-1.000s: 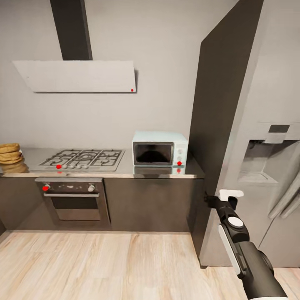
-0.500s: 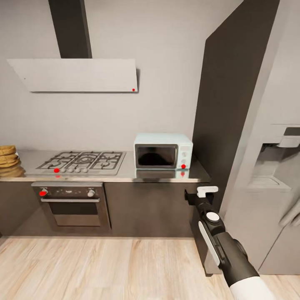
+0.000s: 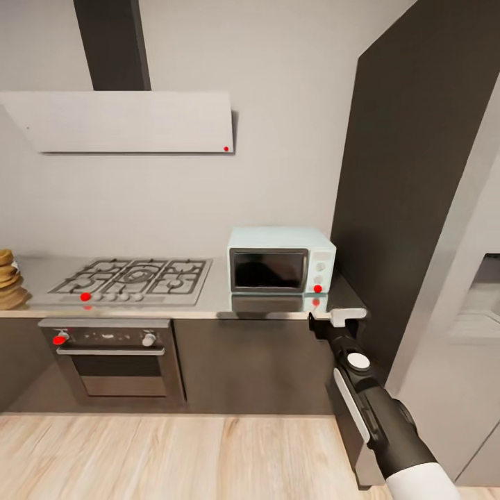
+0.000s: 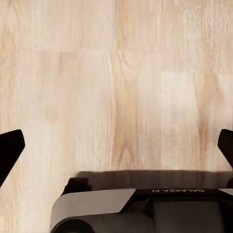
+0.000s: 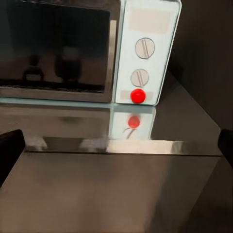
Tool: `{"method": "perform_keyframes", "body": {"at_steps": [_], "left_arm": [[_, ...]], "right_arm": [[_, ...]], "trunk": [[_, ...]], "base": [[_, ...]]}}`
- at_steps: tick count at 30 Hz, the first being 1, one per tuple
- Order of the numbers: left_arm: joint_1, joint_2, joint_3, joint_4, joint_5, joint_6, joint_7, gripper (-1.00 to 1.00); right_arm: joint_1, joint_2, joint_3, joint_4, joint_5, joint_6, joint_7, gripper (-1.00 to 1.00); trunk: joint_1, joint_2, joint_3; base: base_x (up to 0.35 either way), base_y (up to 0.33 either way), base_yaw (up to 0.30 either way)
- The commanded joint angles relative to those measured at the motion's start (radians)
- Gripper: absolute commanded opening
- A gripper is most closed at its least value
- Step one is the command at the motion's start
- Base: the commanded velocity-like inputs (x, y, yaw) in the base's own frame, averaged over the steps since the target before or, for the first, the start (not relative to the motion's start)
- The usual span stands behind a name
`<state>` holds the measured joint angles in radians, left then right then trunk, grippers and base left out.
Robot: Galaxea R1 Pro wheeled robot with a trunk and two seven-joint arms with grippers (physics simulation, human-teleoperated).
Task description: In the kitchen, take the popcorn bag from the countertop, put it into the microwave, and heat it until the popcorn is cooked so the cooked popcorn ends up inside the bag.
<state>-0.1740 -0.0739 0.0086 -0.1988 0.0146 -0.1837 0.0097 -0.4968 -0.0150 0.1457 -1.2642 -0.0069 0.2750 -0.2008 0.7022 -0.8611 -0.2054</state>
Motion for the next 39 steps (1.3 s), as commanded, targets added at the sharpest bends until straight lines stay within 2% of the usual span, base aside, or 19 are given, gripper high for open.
{"method": "perform_keyframes", "body": {"at_steps": [1,8,17,25,39], "left_arm": [[-0.001,-0.001,0.001,0.001,0.001,-0.003,0.001,1.00],[-0.001,-0.001,0.000,0.001,0.001,-0.003,0.001,1.00],[0.000,-0.003,-0.002,0.000,0.000,-0.003,0.001,1.00],[0.000,-0.004,-0.003,0.000,-0.001,-0.003,0.001,1.00],[0.001,-0.003,-0.003,0.001,-0.001,-0.003,0.001,1.00]], "right_arm": [[0.000,-0.001,0.005,-0.015,-0.001,0.008,-0.008,1.00],[0.020,-0.003,0.008,-0.107,-0.001,0.031,-0.009,1.00],[0.021,-0.003,0.006,-0.113,-0.001,0.033,-0.008,1.00],[0.021,-0.003,0.006,-0.112,-0.001,0.034,-0.009,1.00],[0.018,-0.003,0.003,-0.092,0.000,0.033,-0.007,1.00]], "trunk": [[0.001,-0.001,-0.001],[0.001,-0.001,-0.001],[0.001,-0.001,-0.001],[0.001,-0.001,-0.001],[0.001,-0.001,-0.001]], "base": [[0.344,0.140,0.000],[0.344,0.171,0.000],[0.135,0.061,0.000],[0.294,-0.011,0.000],[0.071,-0.052,0.000]]}}
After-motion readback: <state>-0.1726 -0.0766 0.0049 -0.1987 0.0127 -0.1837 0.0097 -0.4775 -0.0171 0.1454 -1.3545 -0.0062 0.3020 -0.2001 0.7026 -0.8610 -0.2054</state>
